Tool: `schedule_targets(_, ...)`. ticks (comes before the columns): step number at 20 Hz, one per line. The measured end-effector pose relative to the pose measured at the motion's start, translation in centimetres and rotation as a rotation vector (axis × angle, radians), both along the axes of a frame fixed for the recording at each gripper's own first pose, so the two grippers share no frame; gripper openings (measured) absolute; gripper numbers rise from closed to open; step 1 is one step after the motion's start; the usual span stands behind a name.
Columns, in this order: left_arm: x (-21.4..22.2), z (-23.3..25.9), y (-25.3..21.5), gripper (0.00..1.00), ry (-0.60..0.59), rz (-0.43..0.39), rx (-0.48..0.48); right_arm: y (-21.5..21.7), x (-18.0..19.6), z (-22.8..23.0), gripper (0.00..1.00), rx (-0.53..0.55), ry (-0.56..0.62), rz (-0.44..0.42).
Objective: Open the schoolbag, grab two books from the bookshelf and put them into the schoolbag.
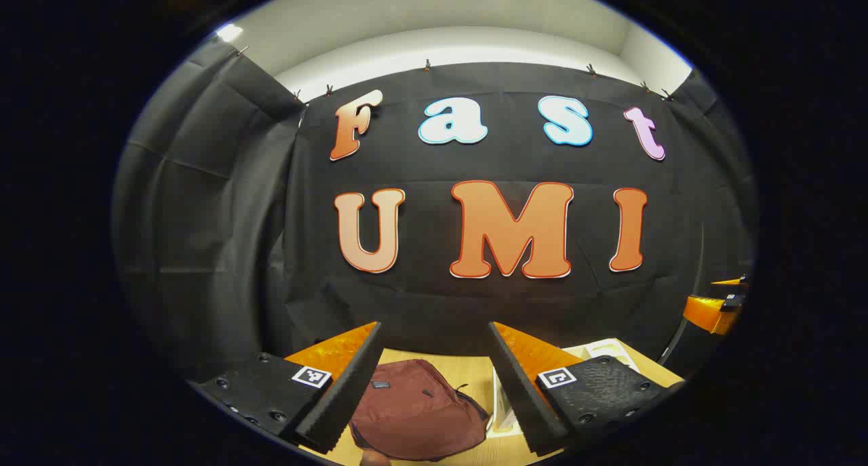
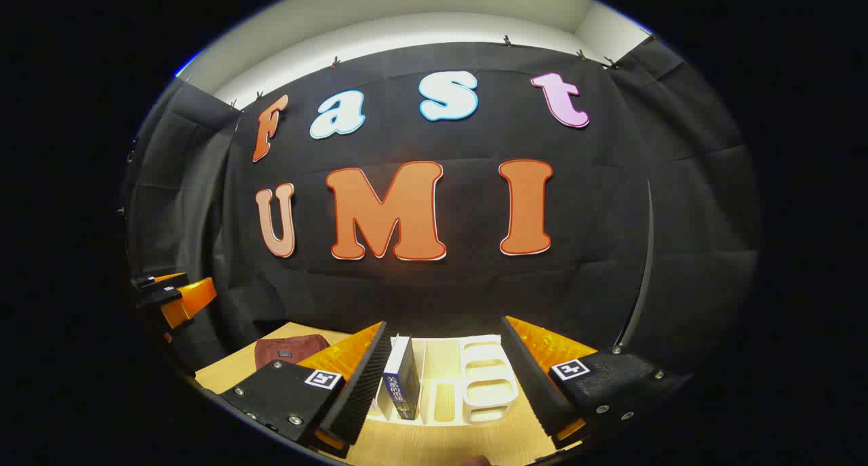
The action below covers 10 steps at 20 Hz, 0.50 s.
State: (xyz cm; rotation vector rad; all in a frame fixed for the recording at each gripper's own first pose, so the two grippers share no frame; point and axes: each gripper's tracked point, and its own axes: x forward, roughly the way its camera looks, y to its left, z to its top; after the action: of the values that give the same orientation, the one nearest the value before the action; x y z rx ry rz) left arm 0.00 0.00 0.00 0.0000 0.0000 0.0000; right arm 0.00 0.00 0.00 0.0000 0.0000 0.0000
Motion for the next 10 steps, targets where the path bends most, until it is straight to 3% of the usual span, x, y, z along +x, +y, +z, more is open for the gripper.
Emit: schedule_targets(10, 0.0, -0.4, 2.6, 0.95, 0.006, 0.029, -0.034, -1.1, 0.4, -0.2, 0.96, -0.022, 0.0, -0.034)
